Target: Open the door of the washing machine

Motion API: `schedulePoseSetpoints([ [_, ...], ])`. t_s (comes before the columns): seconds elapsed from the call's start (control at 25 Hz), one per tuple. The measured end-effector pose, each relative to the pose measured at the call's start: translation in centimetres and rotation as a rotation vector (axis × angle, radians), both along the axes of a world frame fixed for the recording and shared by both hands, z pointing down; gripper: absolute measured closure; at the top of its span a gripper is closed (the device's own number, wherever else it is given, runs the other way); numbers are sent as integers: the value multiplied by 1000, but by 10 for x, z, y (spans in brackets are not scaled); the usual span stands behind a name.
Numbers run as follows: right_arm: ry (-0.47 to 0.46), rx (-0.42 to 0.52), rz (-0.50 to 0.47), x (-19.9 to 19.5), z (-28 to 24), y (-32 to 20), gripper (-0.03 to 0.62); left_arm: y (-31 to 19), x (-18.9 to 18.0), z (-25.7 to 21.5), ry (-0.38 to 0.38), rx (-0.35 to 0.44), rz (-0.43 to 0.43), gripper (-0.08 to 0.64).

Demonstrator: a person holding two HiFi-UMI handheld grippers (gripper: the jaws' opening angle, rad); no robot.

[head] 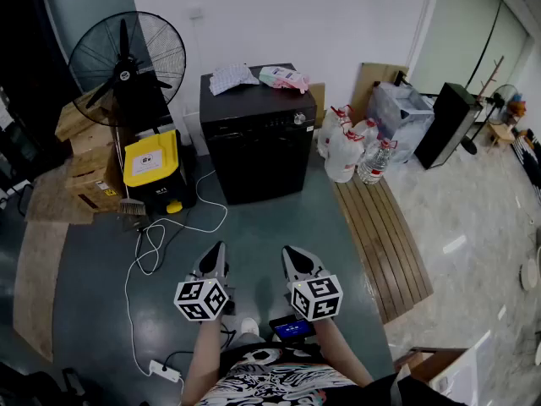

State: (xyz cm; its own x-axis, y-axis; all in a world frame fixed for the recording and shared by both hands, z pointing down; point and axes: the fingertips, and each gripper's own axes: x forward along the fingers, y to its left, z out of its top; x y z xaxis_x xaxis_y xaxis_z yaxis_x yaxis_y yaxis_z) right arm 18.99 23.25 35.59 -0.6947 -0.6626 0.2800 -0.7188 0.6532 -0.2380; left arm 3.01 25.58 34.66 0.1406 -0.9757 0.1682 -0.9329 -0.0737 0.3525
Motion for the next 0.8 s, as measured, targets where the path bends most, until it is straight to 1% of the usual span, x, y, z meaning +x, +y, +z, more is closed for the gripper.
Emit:
schedulePoseSetpoints([
  [0.12,0,1,-8,-3,-1,4,591,4,-1,-4,-27,7,-1,558],
  [0.32,0,1,-16,-7,-3,10,591,10,-10,-3,-45,-9,-28,558],
  [0.4,0,5,-16,-8,-2,6,591,9,-12,-3,-39,-2,-26,558],
  [0.52,-16,0,-19,-10,2,-3,589,0,-13,0,-4,1,0,556],
  [0.56,-21,-6,-28,-12,3,-7,588,-5,-13,2,4,-4,17,499],
  [0.6,-23,-18,-43,-16,6,-11,544,-11,-13,5,5,-11,31,420],
  [0.64,-20,-31,-59,-20,9,-16,401,-17,-14,7,-1,-18,37,400],
  [0.68,-12,-41,-66,-24,12,-22,380,-23,-17,9,-11,-23,38,400],
  [0.8,10,-50,-57,-31,19,-44,391,-44,-28,17,-45,-36,26,402],
])
